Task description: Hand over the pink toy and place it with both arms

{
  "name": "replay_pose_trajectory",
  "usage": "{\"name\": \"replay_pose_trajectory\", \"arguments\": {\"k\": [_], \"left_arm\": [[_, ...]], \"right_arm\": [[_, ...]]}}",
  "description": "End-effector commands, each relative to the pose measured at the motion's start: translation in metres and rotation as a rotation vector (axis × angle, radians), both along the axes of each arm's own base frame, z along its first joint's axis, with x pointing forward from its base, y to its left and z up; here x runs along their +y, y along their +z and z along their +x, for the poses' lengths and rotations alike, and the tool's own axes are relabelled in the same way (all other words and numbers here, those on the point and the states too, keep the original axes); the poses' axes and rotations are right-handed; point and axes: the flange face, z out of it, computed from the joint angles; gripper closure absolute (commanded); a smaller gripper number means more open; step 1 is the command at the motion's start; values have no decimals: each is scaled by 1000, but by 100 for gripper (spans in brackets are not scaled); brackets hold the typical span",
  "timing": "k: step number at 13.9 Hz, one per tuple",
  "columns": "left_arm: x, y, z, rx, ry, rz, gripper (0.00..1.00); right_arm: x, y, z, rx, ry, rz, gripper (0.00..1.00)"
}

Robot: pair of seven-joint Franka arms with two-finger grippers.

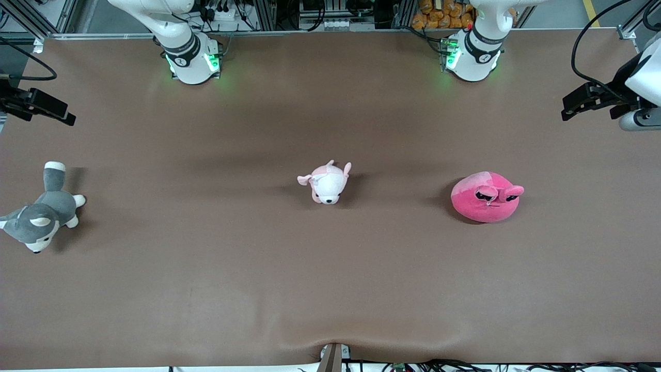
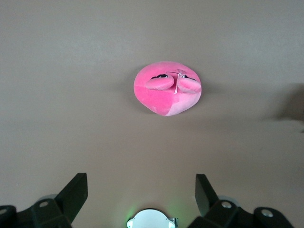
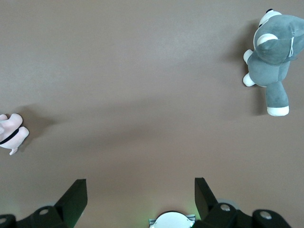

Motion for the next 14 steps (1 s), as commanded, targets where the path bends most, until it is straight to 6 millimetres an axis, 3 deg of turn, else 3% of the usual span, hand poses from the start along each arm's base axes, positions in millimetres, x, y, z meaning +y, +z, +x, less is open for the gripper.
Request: {"name": "replay_pose_trajectory", "arguments": {"k": [1,6,8,14], "left_arm": [[2,4,0,9,-13,4,0],[6,9,1,-6,0,16,0],[6,4,14,0,-6,13,0],[9,4,14,16,5,1,0]], "right_arm": [[-2,7,-2,-1,-5,0,0],[-4,7,-2,-1,-8,1,0],[-3,7,-2,-1,-6,1,0],[-2,6,-1,1,-5,1,0]]}}
